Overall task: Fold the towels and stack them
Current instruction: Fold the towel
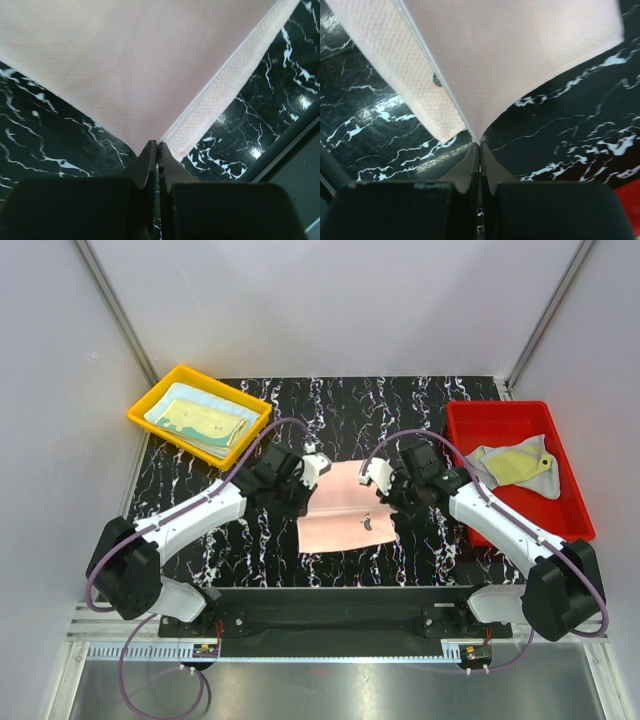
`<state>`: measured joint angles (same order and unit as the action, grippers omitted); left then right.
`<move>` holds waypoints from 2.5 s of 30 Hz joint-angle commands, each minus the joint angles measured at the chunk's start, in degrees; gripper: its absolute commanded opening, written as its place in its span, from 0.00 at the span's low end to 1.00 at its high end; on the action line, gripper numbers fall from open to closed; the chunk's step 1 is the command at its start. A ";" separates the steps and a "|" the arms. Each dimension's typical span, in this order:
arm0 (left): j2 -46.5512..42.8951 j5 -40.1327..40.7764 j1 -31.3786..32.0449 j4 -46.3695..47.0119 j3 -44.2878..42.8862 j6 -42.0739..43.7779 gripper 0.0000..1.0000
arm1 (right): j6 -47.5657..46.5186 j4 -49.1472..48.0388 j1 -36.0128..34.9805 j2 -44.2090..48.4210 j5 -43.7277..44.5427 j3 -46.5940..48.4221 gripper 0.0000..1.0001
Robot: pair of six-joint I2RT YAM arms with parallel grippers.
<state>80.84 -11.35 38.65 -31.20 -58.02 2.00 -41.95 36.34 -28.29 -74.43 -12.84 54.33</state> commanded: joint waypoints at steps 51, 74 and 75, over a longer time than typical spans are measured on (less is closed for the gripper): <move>38.08 -4.72 -18.79 2.90 -31.10 -11.93 0.37 | 59.44 -7.33 15.81 -47.55 -11.05 36.73 0.35; 34.47 -16.06 -23.27 6.85 -25.65 -20.10 0.37 | 64.98 -12.34 17.48 -45.01 -14.67 31.46 0.14; 34.65 -17.29 -23.36 7.12 -25.57 -20.45 0.36 | 64.89 -12.52 17.57 -44.66 -14.76 31.37 0.11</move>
<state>117.78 -23.33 15.03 -27.24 -84.09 -16.36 22.79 26.15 -11.11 -122.26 -25.89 85.71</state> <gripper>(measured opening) 0.371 0.132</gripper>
